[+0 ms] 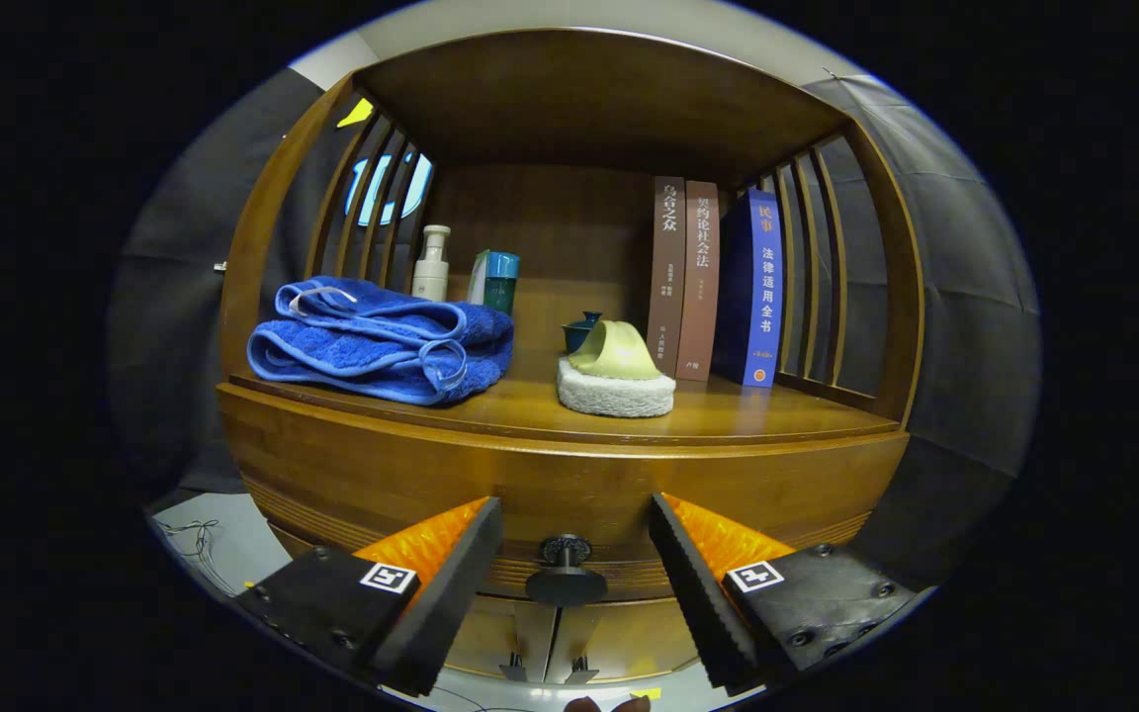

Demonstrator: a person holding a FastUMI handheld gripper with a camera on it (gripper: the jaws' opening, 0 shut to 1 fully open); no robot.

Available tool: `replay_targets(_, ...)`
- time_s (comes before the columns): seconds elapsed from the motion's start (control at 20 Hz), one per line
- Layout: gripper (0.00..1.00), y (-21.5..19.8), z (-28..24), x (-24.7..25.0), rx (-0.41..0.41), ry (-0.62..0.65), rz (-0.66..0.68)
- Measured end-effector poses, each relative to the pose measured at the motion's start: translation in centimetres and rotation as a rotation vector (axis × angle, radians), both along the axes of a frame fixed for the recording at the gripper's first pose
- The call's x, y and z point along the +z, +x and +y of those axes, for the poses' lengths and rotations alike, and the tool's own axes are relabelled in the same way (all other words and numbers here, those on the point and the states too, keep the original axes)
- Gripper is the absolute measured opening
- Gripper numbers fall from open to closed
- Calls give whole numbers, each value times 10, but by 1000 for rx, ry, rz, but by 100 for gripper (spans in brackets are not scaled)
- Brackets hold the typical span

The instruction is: Pull open the drawer, take out the items inside it, and place them on the countertop above the cabinet.

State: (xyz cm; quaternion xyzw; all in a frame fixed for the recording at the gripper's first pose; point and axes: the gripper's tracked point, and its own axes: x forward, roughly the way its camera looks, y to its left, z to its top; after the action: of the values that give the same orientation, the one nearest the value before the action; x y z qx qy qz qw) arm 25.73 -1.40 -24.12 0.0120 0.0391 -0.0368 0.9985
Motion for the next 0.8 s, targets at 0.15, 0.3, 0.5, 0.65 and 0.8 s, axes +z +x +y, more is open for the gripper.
replay_targets(0.15, 99, -17, 4, 26, 20, 1, -21)
replay_targets(0.3, 99, -39, 9, 60, 38, 1, -43)
replay_targets(0.5, 99, -69, 7, 125, 34, 34, -91)
replay_targets(0.65, 98, -88, 1, 165, 30, 38, -93)
replay_targets(0.8, 98, -107, -3, 202, 37, 41, -92)
